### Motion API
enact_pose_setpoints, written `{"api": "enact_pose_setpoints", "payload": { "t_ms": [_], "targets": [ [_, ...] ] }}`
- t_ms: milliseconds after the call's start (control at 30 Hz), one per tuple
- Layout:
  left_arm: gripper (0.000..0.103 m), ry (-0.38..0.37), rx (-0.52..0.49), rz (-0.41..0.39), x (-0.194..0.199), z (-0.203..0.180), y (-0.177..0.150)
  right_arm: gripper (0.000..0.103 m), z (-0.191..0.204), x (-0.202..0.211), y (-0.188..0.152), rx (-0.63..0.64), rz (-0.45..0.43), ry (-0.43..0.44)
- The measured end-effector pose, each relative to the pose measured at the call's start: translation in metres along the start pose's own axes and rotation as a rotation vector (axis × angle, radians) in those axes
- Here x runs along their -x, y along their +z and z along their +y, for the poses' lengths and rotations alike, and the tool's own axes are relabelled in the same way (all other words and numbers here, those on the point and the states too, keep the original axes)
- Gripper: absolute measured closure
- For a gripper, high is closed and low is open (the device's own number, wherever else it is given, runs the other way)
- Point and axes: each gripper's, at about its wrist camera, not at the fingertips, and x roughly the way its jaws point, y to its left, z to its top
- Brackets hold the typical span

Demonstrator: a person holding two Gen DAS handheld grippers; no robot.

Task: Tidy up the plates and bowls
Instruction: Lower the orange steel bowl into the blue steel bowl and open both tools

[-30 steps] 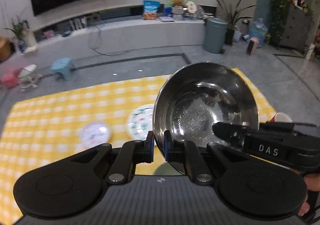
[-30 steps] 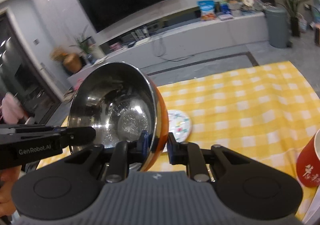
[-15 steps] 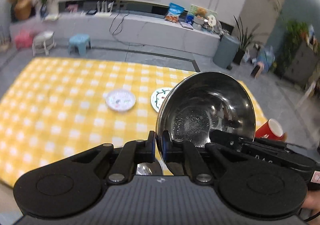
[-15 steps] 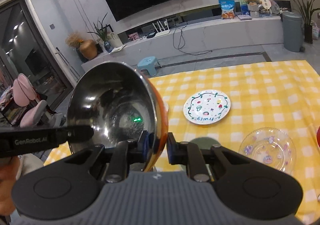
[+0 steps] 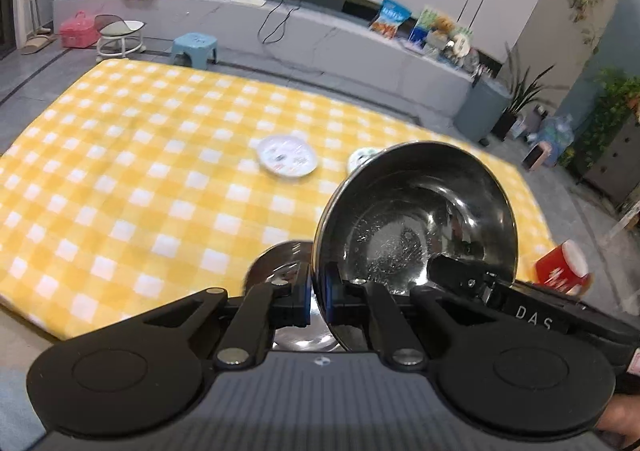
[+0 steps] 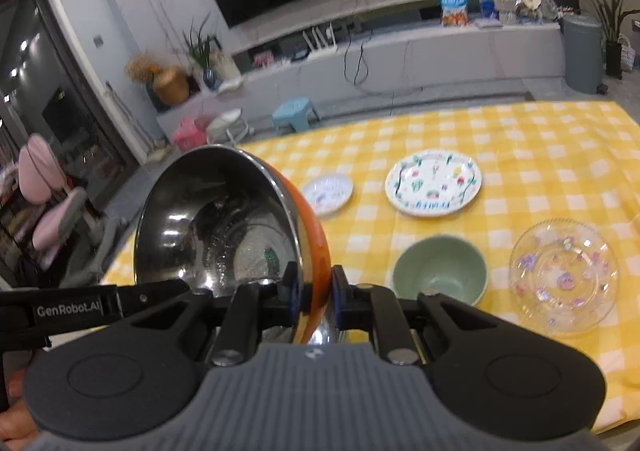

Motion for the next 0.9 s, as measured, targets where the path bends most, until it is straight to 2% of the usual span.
{"api": "enact_pose_setpoints", "payload": {
  "t_ms": [333, 433, 900],
  "targets": [
    [0.096, 0.046, 0.078, 0.116, -0.037, 0.028, -0.013, 0.089, 0.001, -0.051, -0.024, -0.012, 0.127, -0.027],
    [0.096, 0.076, 0.065, 0.129, -0.044, 0.028, -0.015, 0.088, 0.002, -0.061, -0.028, -0.002, 0.152, -0.04],
    [0.094, 0.094, 0.07, 0.153, -0.057, 0.026, -0.018, 0.083, 0.007, -0.074, -0.035, 0.045, 0.12, -0.106]
  ]
}}
